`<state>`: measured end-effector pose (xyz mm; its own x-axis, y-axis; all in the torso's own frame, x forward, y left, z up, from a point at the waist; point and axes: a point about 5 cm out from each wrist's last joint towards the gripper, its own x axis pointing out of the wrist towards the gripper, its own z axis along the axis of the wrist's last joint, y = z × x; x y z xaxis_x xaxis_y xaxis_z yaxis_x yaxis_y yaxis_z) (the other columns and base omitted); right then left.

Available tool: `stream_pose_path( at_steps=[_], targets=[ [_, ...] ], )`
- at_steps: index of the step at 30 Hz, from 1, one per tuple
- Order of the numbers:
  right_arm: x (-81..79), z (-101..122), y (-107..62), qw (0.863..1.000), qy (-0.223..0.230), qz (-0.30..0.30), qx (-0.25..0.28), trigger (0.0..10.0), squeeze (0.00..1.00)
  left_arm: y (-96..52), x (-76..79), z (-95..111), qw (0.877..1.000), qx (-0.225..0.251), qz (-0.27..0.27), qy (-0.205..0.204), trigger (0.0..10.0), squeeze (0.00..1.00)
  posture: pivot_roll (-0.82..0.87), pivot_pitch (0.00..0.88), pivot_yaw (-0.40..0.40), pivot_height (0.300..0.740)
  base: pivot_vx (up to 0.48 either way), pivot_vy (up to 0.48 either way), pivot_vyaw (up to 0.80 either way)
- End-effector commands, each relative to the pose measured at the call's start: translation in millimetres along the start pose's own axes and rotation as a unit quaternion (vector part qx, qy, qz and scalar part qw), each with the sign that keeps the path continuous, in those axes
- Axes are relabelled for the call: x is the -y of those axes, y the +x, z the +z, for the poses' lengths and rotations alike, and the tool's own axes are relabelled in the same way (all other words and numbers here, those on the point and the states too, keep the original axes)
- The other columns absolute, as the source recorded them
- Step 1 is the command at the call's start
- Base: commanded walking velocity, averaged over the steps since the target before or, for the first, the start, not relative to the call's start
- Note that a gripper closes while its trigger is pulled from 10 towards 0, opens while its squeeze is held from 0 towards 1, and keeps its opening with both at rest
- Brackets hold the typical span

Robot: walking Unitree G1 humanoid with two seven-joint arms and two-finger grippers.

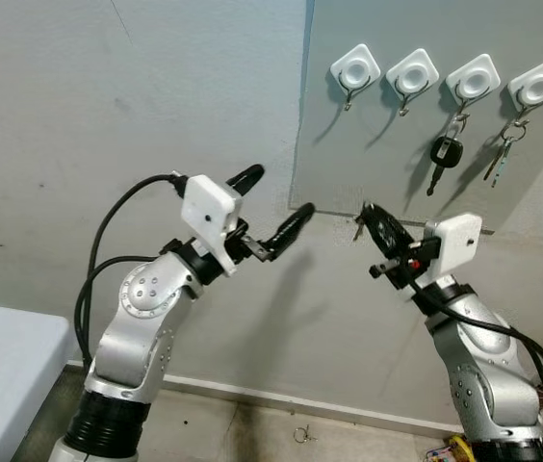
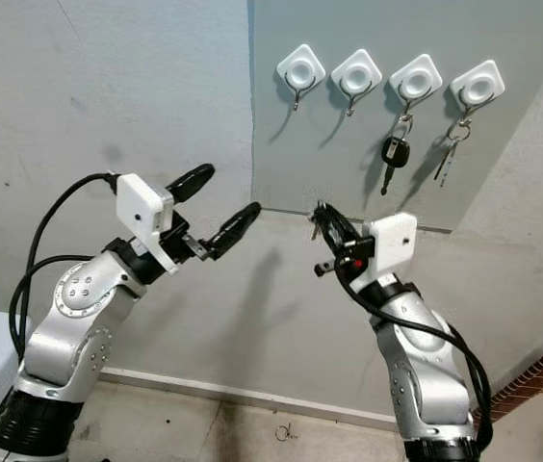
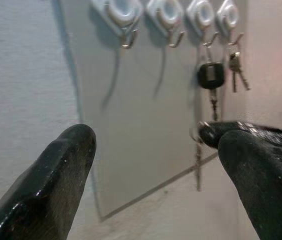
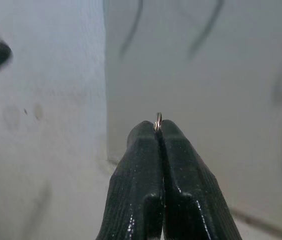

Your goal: Hang keys on a hook

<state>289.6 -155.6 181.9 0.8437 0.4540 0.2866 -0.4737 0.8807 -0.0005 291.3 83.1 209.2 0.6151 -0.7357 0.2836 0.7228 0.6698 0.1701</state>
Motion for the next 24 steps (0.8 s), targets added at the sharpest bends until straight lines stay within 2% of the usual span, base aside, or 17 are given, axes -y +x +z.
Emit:
stream_pose_path(
  at_steps=[1, 3, 6, 12, 24],
  targets=[
    [-1.6, 15, 5.0, 1.0, -0.004, 0.009, 0.025, 10.0, 0.0, 7.4, 4.1, 13, 1.0, 0.019, -0.022, 0.011, 10.0, 0.0, -0.05, 0.0, 0.026, 0.74, 0.0, 0.0, 0.0],
    [-0.9, 28, 9.6, 0.999, -0.005, 0.009, 0.048, 10.0, 0.0, 12.9, 8.6, 19, 0.999, 0.03, -0.038, 0.008, 10.0, 0.0, -0.05, 0.0, 0.033, 0.74, 0.0, 0.0, 0.0],
    [-0.6, 35, 11.9, 0.998, -0.005, 0.008, 0.059, 10.0, 0.0, 14.4, 11.3, 18, 0.999, 0.029, -0.045, 0.007, 10.0, 0.0, -0.06, 0.0, 0.035, 0.74, 0.0, 0.0, 0.0],
    [-0.3, 45, 16.7, 0.997, -0.004, 0.005, 0.078, 10.0, 0.0, 17.0, 19.5, 18, 0.997, 0.029, -0.065, 0.0, 10.0, 0.0, -0.06, 0.0, 0.048, 0.74, 0.0, 0.0, 0.0],
    [2.9, 64, 27.8, 0.993, 0.006, 0.002, 0.116, 10.0, 0.0, 19.4, 26.0, 18, 0.996, 0.028, -0.079, -0.007, 10.0, 0.0, -0.06, 0.0, 0.053, 0.74, 0.0, 0.0, 0.0]
  ],
)
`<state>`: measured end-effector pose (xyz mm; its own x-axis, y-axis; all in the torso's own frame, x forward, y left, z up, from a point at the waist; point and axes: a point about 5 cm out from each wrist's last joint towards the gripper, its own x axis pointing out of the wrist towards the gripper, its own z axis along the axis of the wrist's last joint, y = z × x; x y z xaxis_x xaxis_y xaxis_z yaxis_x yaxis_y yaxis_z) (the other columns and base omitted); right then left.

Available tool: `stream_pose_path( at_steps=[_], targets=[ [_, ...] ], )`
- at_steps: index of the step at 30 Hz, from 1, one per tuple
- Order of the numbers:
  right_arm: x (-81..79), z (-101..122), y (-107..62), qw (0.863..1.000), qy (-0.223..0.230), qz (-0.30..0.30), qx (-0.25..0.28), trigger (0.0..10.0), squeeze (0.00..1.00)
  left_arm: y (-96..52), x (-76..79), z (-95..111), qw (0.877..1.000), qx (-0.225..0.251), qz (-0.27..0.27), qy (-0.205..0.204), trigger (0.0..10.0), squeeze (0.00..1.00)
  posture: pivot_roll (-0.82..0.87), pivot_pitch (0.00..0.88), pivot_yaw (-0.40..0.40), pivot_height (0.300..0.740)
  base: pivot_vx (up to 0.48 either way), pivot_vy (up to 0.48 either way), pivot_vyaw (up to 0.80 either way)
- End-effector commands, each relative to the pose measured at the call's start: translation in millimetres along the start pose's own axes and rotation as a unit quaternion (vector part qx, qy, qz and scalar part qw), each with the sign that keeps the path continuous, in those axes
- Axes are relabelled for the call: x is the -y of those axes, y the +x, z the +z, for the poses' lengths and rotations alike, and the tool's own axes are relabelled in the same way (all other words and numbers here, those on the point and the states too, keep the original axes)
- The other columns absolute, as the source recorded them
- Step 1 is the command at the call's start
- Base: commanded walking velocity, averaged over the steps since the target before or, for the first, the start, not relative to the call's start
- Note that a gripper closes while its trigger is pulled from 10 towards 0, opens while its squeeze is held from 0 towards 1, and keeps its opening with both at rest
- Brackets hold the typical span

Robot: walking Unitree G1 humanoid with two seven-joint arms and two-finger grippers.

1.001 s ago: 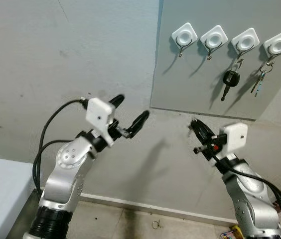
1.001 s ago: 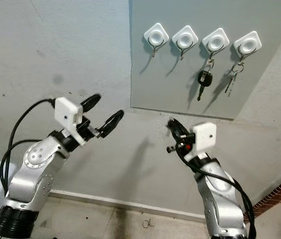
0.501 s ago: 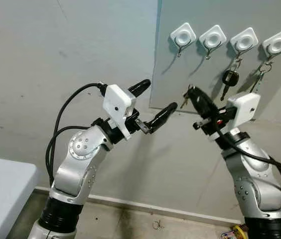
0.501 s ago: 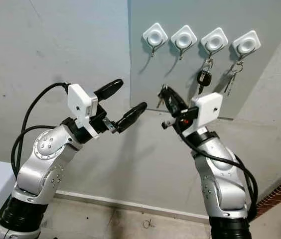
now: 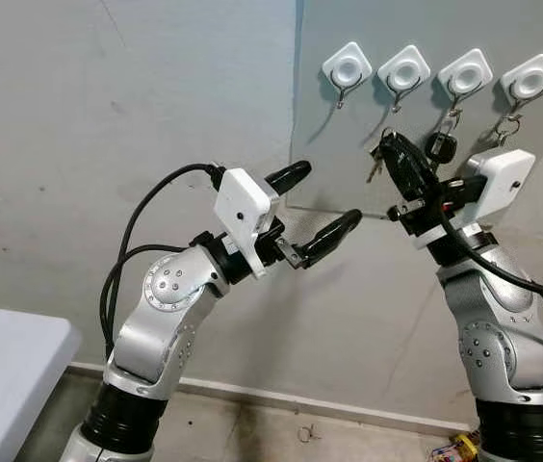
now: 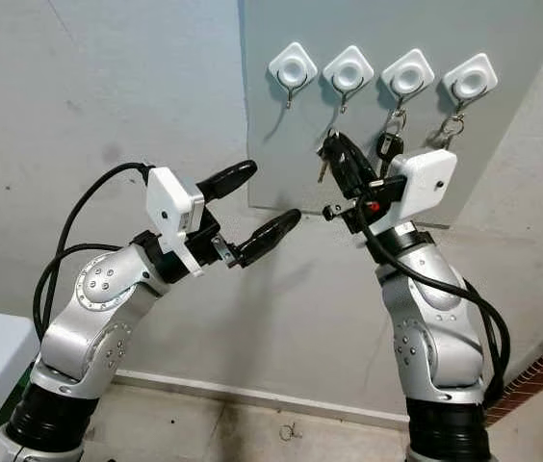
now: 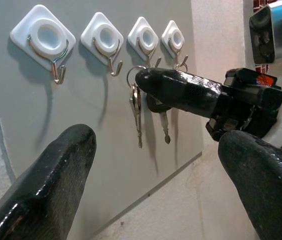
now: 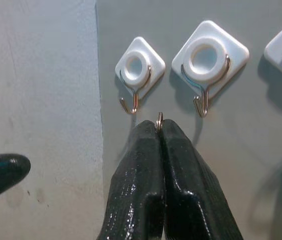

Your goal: Hang keys on a hook

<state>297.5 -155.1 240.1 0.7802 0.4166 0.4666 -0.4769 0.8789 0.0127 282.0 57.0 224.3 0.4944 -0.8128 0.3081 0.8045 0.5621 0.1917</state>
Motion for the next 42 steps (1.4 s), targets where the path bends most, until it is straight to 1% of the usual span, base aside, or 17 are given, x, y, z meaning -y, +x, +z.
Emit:
stream_pose_path(
  at_steps=[1, 4, 7, 8, 10, 16, 19, 20, 24, 27, 28, 33, 37, 39, 42],
  targets=[
    [-0.3, 10, 7.3, 1.0, 0.001, 0.003, 0.021, 10.0, 0.0, 2.8, 5.0, 3, 1.0, 0.003, -0.013, 0.002, 10.0, 0.0, -0.06, 0.0, 0.053, 0.74, 0.0, 0.0, 0.0],
    [0.4, 11, 10.0, 1.0, 0.009, 0.002, 0.026, 10.0, 0.0, 3.6, 6.4, 4, 1.0, 0.004, -0.015, 0.001, 10.0, 0.0, -0.06, 0.0, 0.049, 0.74, 0.0, 0.0, 0.0],
    [1.9, 14, 14.5, 0.999, 0.029, -0.001, 0.036, 10.0, 0.0, 4.7, 7.9, 4, 1.0, 0.006, -0.016, -0.001, 10.0, 0.0, -0.05, 0.0, 0.047, 0.74, 0.0, 0.0, 0.0],
    [2.0, 14, 17.2, 0.998, 0.043, -0.004, 0.042, 10.0, 0.0, 5.1, 8.1, 5, 1.0, 0.008, -0.015, -0.004, 10.0, 0.0, -0.05, 0.0, 0.045, 0.74, 0.0, 0.0, 0.0],
    [1.8, 14, 18.9, 0.998, 0.052, -0.005, 0.045, 10.0, 0.0, 5.2, 8.1, 6, 1.0, 0.009, -0.013, -0.005, 10.0, 0.0, -0.05, 0.0, 0.044, 0.74, 0.0, 0.0, 0.0],
    [3.0, 13, 22.1, 0.996, 0.079, -0.01, 0.05, 10.0, 0.0, 5.6, 8.7, 7, 1.0, 0.012, -0.011, -0.007, 10.0, 0.0, -0.05, 0.0, 0.038, 0.74, 0.0, 0.0, 0.0],
    [3.8, 12, 23.4, 0.994, 0.098, -0.013, 0.05, 10.0, 0.0, 5.8, 9.4, 8, 1.0, 0.012, -0.01, -0.009, 10.0, 0.0, -0.05, 0.0, 0.037, 0.74, 0.0, 0.0, 0.0],
    [4.0, 11, 23.8, 0.992, 0.113, -0.016, 0.05, 10.0, 0.0, 6.0, 9.5, 8, 1.0, 0.013, -0.009, -0.009, 10.0, 0.0, -0.05, 0.0, 0.035, 0.74, 0.0, 0.0, 0.0],
    [5.0, 9, 23.8, 0.991, 0.125, -0.021, 0.049, 10.0, 0.0, 6.2, 9.7, 9, 1.0, 0.014, -0.008, -0.012, 10.0, 0.0, -0.04, 0.0, 0.035, 0.74, 0.0, 0.0, 0.0],
    [6.3, 7, 24.0, 0.988, 0.146, -0.027, 0.05, 10.0, 0.0, 6.3, 9.6, 9, 1.0, 0.014, -0.007, -0.012, 10.0, 0.0, -0.04, 0.0, 0.036, 0.74, 0.0, 0.0, 0.0],
    [6.9, 6, 24.2, 0.984, 0.166, -0.032, 0.05, 10.0, 0.0, 6.5, 9.6, 9, 1.0, 0.014, -0.006, -0.012, 10.0, 0.0, -0.04, 0.0, 0.036, 0.74, 0.0, 0.0, 0.0],
    [7.9, 4, 23.5, 0.978, 0.196, -0.041, 0.051, 10.0, 0.0, 6.1, 10.3, 10, 1.0, 0.015, -0.007, -0.015, 10.0, 0.0, -0.04, 0.0, 0.037, 0.74, 0.0, 0.0, 0.0],
    [9.6, 2, 22.3, 0.97, 0.232, -0.051, 0.055, 10.0, 0.0, 5.8, 10.4, 10, 1.0, 0.014, -0.006, -0.017, 10.0, 0.0, -0.04, 0.0, 0.036, 0.74, 0.0, 0.0, 0.0],
    [10.8, 1, 21.2, 0.963, 0.255, -0.058, 0.06, 10.0, 0.0, 5.7, 10.2, 10, 1.0, 0.014, -0.004, -0.018, 10.0, 0.0, -0.04, 0.0, 0.036, 0.74, 0.0, 0.0, 0.0],
    [11.3, 1, 20.4, 0.959, 0.27, -0.062, 0.063, 10.0, 0.0, 5.6, 10.4, 10, 1.0, 0.014, -0.003, -0.02, 10.0, 0.0, -0.04, 0.0, 0.036, 0.74, 0.0, 0.0, 0.0]
  ],
)
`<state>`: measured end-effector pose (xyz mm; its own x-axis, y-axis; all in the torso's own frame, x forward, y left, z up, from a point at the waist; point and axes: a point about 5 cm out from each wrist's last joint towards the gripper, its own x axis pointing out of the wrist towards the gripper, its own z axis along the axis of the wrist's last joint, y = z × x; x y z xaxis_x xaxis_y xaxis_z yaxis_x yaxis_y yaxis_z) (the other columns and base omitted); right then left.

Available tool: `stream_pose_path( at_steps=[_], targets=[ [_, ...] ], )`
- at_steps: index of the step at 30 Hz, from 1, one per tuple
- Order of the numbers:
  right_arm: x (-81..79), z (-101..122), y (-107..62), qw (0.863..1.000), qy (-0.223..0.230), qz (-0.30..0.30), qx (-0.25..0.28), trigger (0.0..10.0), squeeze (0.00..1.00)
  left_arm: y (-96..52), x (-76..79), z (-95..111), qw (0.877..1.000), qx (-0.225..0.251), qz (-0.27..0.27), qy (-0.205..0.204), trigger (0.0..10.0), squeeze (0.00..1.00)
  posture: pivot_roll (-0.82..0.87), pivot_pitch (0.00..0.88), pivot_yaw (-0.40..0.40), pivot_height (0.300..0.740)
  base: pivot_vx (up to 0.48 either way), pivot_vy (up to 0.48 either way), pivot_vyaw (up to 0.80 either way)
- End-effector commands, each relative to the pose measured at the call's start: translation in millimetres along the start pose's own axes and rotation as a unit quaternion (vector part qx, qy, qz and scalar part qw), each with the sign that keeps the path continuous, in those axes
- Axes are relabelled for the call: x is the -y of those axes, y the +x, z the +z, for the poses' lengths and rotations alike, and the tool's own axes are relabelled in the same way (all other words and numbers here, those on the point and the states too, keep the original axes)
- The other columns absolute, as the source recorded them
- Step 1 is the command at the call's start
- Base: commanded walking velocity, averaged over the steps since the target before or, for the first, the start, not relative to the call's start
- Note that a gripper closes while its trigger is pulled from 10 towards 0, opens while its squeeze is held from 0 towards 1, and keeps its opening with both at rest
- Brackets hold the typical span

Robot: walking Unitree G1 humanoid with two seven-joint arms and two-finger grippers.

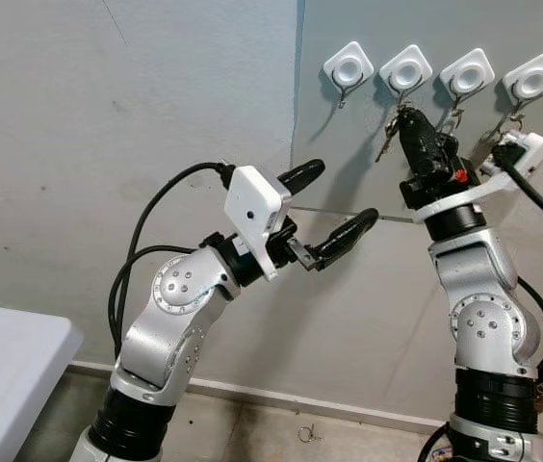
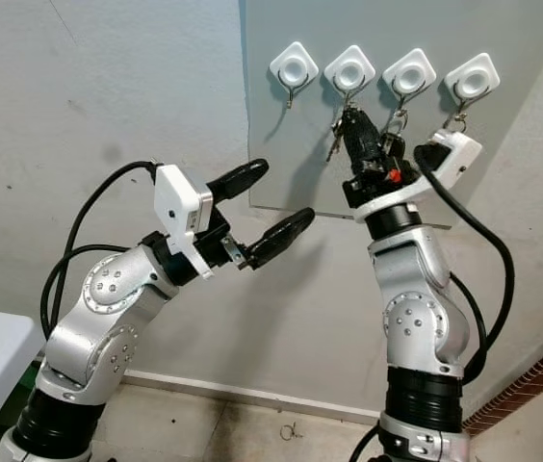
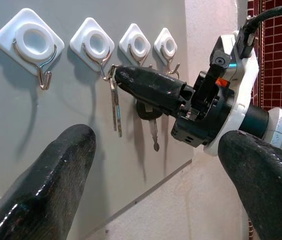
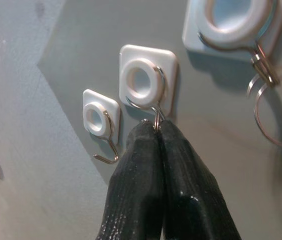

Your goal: Hang keys on a hook

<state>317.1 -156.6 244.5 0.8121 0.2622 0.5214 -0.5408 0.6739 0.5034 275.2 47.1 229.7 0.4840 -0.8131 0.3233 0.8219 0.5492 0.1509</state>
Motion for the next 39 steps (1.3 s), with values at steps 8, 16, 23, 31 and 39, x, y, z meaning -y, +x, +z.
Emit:
stream_pose_path(
  at_steps=[8, 16, 23, 31, 39],
  targets=[
    [-2.5, -2, -1.0, 0.998, 0.066, 0.001, -0.001, 10.0, 0.24, -1.3, 0.4, 5, 1.0, 0.005, 0.003, -0.002, 10.0, 0.0, -0.04, 0.0, 0.036, 0.74, 0.0, 0.0, 0.0],
    [-1.9, -5, -4.8, 0.997, 0.078, -0.002, -0.004, 10.0, 1.0, -2.6, -1.0, 4, 1.0, 0.003, 0.009, -0.006, 10.0, 0.0, -0.04, 0.0, 0.035, 0.74, 0.0, 0.0, 0.0],
    [4.7, -15, -13.9, 0.999, 0.046, -0.007, -0.022, 10.0, 1.0, -9.1, -11.7, -4, 0.999, -0.009, 0.046, -0.003, 10.0, 0.0, -0.04, 0.0, 0.036, 0.74, 0.0, 0.0, 0.0],
    [28.7, -36, -35.7, 0.994, -0.064, -0.042, -0.075, 10.0, 1.0, -32.4, -44.5, -34, 0.987, -0.055, 0.152, -0.008, 10.0, 0.0, -0.05, 0.0, 0.034, 0.74, 0.0, 0.0, 0.0],
    [68.9, -54, -65.3, 0.976, -0.132, -0.119, -0.123, 10.0, 1.0, -77.8, -84.7, -75, 0.946, -0.118, 0.298, -0.044, 10.0, 0.0, -0.05, 0.0, 0.03, 0.74, 0.0, 0.0, 0.0]
  ],
)
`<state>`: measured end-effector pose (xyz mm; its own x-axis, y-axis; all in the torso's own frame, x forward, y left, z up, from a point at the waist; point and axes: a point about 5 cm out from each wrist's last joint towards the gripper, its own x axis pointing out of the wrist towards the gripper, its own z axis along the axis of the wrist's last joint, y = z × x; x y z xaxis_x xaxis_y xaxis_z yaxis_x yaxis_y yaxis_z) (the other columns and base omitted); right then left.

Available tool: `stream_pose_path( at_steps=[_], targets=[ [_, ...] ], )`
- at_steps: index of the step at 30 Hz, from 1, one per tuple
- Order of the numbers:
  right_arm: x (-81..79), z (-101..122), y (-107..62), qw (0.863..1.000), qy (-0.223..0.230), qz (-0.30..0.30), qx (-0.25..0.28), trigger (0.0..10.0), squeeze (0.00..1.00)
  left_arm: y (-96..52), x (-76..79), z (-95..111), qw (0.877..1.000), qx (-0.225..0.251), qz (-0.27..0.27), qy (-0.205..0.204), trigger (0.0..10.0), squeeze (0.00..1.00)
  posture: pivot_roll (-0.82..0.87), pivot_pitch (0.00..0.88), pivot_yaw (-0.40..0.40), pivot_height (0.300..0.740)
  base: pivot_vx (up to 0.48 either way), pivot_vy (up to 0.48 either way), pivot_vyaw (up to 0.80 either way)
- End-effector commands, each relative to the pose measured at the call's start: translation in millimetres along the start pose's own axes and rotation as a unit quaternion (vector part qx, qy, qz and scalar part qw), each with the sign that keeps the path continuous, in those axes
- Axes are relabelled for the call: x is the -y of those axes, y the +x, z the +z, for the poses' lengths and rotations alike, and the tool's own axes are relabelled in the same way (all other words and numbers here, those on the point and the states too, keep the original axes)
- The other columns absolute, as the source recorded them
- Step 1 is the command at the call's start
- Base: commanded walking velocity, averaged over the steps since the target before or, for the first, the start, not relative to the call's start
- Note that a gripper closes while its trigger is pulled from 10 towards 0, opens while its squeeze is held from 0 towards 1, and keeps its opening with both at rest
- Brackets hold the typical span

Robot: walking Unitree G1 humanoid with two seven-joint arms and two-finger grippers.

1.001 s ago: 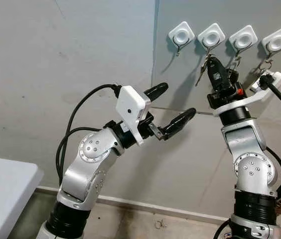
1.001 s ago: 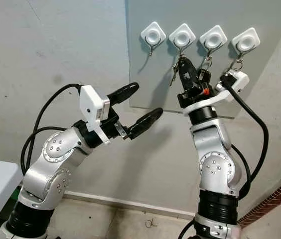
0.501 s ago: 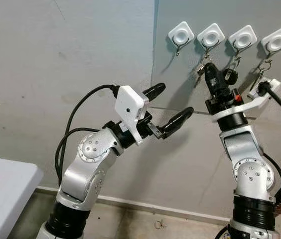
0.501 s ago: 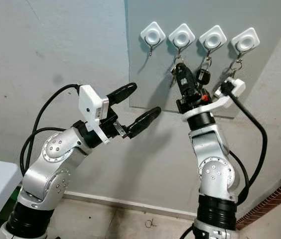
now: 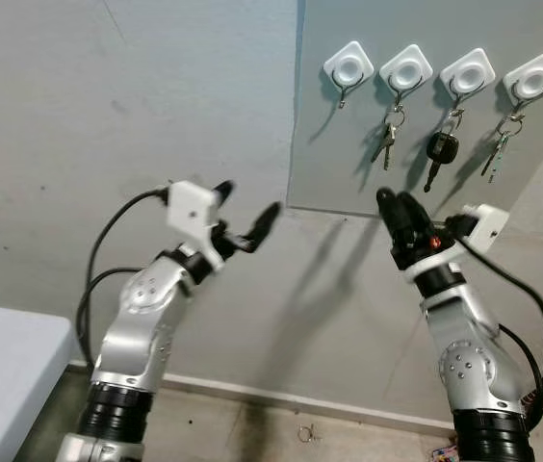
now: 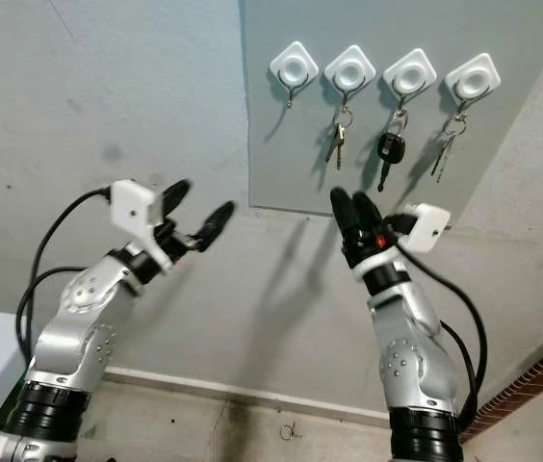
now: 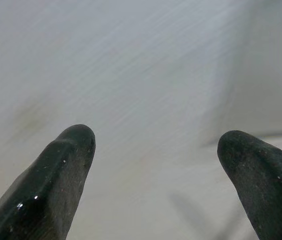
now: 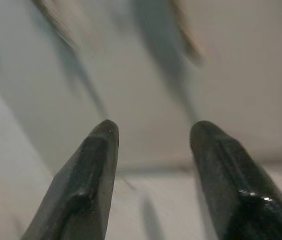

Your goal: Hang keys on a hook

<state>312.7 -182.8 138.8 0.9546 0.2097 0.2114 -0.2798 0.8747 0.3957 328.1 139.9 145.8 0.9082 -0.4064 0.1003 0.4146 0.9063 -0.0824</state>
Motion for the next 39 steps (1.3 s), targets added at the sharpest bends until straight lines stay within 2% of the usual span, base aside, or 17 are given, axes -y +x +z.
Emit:
stream_pose_path(
  at_steps=[1, 2, 3, 4, 8, 12, 14, 16, 17, 18, 21, 25, 26, 29, 32, 34, 39],
  targets=[
    [6.9, -8, -2.2, 1.0, -0.024, -0.01, -0.011, 10.0, 1.0, -1.3, -15.2, -8, 0.999, -0.01, 0.045, 0.002, 10.0, 0.0, -0.05, 0.0, 0.031, 0.74, 0.0, 0.0, 0.0],
    [14.9, -20, -6.2, 0.998, -0.039, -0.025, -0.032, 10.0, 0.63, -5.0, -30.0, -19, 0.995, -0.024, 0.09, -0.018, 10.0, 0.0, -0.05, 0.0, 0.03, 0.74, 0.0, 0.0, 0.0],
    [17.4, -24, -7.7, 0.998, -0.043, -0.03, -0.039, 10.0, 0.63, -6.4, -34.3, -23, 0.994, -0.029, 0.104, -0.023, 10.0, 0.0, -0.05, 0.0, 0.03, 0.74, 0.0, 0.0, 0.0],
    [19.7, -28, -9.0, 0.997, -0.046, -0.035, -0.044, 10.0, 0.0, -7.7, -37.5, -27, 0.993, -0.033, 0.115, -0.023, 10.0, 0.0, -0.05, 0.0, 0.029, 0.74, 0.0, 0.0, 0.0],
    [27.8, -44, -15.7, 0.994, -0.055, -0.059, -0.072, 10.0, 0.0, -14.6, -43.5, -41, 0.989, -0.042, 0.138, -0.01, 10.0, 0.0, -0.05, 0.0, 0.028, 0.74, 0.0, 0.0, 0.0],
    [36.5, -77, -33.3, 0.984, -0.076, -0.083, -0.138, 10.0, 0.0, -28.5, -43.3, -73, 0.983, -0.092, 0.158, 0.0, 10.0, 0.0, -0.05, 0.0, 0.029, 0.74, 0.0, 0.0, 0.0],
    [41.3, -96, -46.5, 0.975, -0.086, -0.099, -0.177, 10.0, 0.0, -41.6, -39.1, -100, 0.976, -0.149, 0.161, 0.001, 10.0, 0.0, -0.05, 0.0, 0.03, 0.74, 0.0, 0.0, 0.0],
    [42.4, -100, -49.9, 0.973, -0.088, -0.101, -0.186, 10.0, 0.0, -45.3, -38.6, -106, 0.973, -0.164, 0.163, -0.003, 10.0, 0.0, -0.05, 0.0, 0.03, 0.74, 0.0, 0.0, 0.0],
    [45.3, -109, -57.1, 0.966, -0.095, -0.116, -0.209, 10.0, 0.41, -52.2, -38.1, -117, 0.966, -0.191, 0.175, 0.005, 10.0, 0.0, -0.06, 0.0, 0.031, 0.74, 0.0, 0.0, 0.0],
    [46.6, -113, -60.8, 0.963, -0.098, -0.12, -0.219, 10.0, 1.0, -55.4, -37.4, -121, 0.964, -0.2, 0.176, 0.001, 10.0, 0.0, -0.06, 0.0, 0.031, 0.74, 0.0, 0.0, 0.0],
    [50.3, -127, -77.6, 0.951, -0.098, -0.135, -0.259, 10.0, 1.0, -68.1, -33.6, -136, 0.957, -0.228, 0.179, -0.021, 10.0, 0.0, -0.06, 0.0, 0.028, 0.74, 0.0, 0.0, 0.0],
    [51.6, -138, -91.2, 0.938, -0.115, -0.138, -0.296, 10.0, 1.0, -77.7, -30.6, -146, 0.951, -0.252, 0.179, -0.014, 10.0, 0.0, -0.06, 0.0, 0.025, 0.74, 0.0, 0.0, 0.0],
    [52.9, -147, -105.5, 0.926, -0.12, -0.146, -0.328, 10.0, 1.0, -87.0, -27.7, -155, 0.944, -0.272, 0.187, -0.024, 10.0, 0.0, -0.06, 0.0, 0.019, 0.74, 0.0, 0.0, 0.0],
    [55.7, -156, -123.1, 0.908, -0.128, -0.161, -0.364, 10.0, 1.0, -98.0, -21.9, -166, 0.935, -0.3, 0.188, -0.025, 10.0, 0.0, -0.05, 0.0, 0.015, 0.74, 0.0, 0.0, 0.0],
    [56.4, -161, -132.0, 0.899, -0.132, -0.167, -0.383, 10.0, 1.0, -104.6, -18.7, -172, 0.929, -0.317, 0.189, -0.028, 10.0, 0.0, -0.05, 0.0, 0.015, 0.74, 0.0, 0.0, 0.0],
    [57.2, -170, -152.2, 0.877, -0.142, -0.174, -0.424, 10.0, 1.0, -116.7, -12.1, -182, 0.918, -0.346, 0.191, -0.033, 10.0, 0.0, -0.05, 0.0, 0.012, 0.74, 0.0, 0.0, 0.0],
    [57.2, -175, -167.5, 0.865, -0.136, -0.186, -0.446, 10.0, 1.0, -131.5, -6.3, -193, 0.905, -0.376, 0.194, -0.037, 10.0, 0.0, -0.05, 0.0, 0.012, 0.74, 0.0, 0.0, 0.0]
  ],
)
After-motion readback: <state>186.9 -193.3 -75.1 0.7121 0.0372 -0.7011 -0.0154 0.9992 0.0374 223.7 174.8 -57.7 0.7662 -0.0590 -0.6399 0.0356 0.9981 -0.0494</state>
